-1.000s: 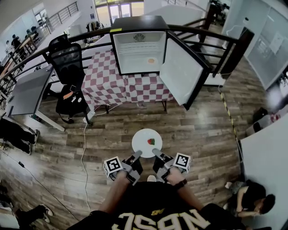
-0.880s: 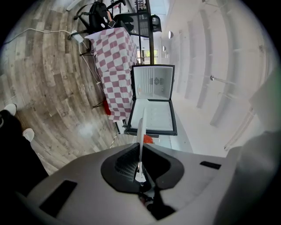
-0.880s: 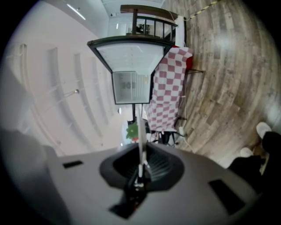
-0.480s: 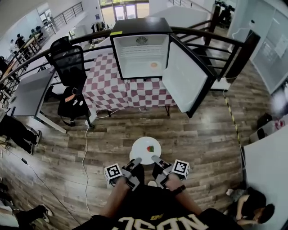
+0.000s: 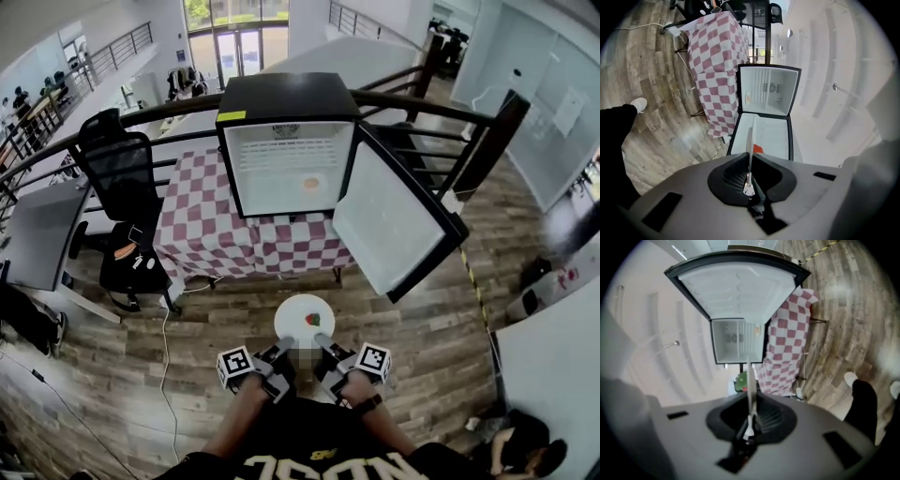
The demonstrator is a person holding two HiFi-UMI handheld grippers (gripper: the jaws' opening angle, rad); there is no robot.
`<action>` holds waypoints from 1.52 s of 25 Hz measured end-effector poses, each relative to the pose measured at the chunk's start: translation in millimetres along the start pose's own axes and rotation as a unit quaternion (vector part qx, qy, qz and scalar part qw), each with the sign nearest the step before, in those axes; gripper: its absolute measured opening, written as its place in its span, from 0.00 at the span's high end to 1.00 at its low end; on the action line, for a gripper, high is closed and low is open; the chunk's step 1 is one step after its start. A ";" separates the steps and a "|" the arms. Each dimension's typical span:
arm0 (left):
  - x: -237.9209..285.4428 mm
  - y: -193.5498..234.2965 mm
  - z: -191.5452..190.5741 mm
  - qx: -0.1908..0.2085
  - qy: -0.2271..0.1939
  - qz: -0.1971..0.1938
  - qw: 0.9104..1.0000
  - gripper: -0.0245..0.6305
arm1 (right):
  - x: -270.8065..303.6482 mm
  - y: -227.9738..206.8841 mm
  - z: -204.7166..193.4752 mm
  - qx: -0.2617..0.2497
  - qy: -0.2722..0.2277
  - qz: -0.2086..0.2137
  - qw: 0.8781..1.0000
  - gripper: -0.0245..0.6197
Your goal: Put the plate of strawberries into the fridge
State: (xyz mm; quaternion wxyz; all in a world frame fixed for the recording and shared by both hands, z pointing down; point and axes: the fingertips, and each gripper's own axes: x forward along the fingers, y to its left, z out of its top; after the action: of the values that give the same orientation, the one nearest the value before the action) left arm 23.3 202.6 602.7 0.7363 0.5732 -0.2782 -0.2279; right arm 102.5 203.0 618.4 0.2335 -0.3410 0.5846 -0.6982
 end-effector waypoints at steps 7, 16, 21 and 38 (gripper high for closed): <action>38.8 -41.7 96.6 0.010 0.003 -0.028 1.000 0.91 | 95.5 42.4 39.3 -0.022 -0.008 0.015 1.000 0.91; 65.3 -39.3 178.0 -0.004 0.010 -0.015 1.000 0.91 | 176.5 47.8 62.4 -0.014 -0.017 -0.001 1.000 0.91; 80.1 -40.3 200.5 -0.005 0.020 -0.017 1.000 0.91 | 198.3 42.1 74.9 0.000 -0.031 -0.003 1.000 0.91; 139.9 -21.4 269.0 -0.027 -0.016 0.004 0.999 0.91 | 274.5 27.5 133.9 -0.005 0.014 -0.031 0.999 0.91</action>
State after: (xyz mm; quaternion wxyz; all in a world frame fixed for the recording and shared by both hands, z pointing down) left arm -53.7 -87.0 653.3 0.7481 0.5482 -0.2860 -0.2411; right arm 20.1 -89.6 658.6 0.2014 -0.3503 0.5807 -0.7067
